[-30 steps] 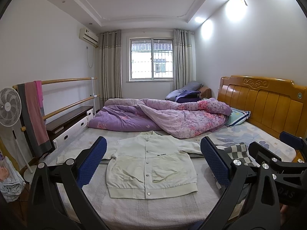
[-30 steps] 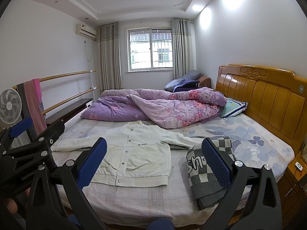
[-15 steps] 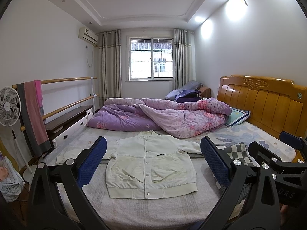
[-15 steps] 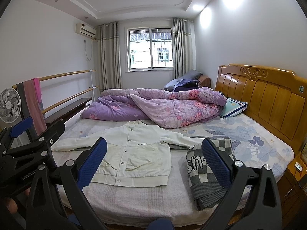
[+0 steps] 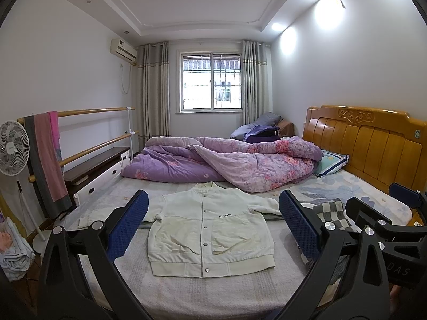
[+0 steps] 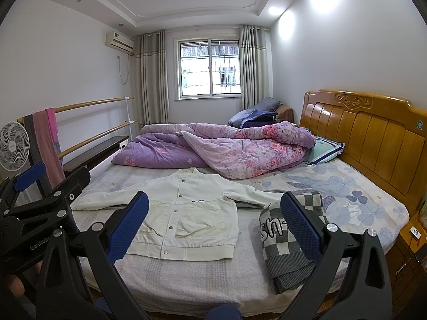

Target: Fold large clothes

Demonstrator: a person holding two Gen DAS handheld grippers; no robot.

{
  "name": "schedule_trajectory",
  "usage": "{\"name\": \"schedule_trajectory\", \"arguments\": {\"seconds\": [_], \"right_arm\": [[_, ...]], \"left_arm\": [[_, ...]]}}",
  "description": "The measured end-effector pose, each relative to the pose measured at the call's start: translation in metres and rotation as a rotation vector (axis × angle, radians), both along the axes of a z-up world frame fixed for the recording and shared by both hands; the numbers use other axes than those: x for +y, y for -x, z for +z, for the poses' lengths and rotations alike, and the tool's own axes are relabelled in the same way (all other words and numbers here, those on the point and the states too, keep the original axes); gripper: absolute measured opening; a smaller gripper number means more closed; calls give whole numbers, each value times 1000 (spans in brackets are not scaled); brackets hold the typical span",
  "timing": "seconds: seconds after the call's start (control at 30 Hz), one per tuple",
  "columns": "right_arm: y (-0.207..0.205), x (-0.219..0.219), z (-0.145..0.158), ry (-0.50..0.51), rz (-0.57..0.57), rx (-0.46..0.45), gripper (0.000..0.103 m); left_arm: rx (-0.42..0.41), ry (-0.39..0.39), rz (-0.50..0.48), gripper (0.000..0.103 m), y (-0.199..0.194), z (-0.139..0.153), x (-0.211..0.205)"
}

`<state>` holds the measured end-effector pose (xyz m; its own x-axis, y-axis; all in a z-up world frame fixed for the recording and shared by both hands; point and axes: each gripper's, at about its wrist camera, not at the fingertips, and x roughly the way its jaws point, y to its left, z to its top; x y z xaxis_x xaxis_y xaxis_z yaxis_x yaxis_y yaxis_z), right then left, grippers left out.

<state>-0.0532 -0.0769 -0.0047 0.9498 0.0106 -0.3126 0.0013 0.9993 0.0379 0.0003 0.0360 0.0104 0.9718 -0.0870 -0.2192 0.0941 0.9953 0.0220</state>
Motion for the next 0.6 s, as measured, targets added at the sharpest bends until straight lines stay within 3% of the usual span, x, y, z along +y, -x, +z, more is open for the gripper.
{"name": "schedule_trajectory", "arguments": {"seconds": [0.6], "right_arm": [[-1, -2, 0, 0, 2, 1, 95]], "left_arm": [[0, -1, 1, 98, 0, 0, 0]]}}
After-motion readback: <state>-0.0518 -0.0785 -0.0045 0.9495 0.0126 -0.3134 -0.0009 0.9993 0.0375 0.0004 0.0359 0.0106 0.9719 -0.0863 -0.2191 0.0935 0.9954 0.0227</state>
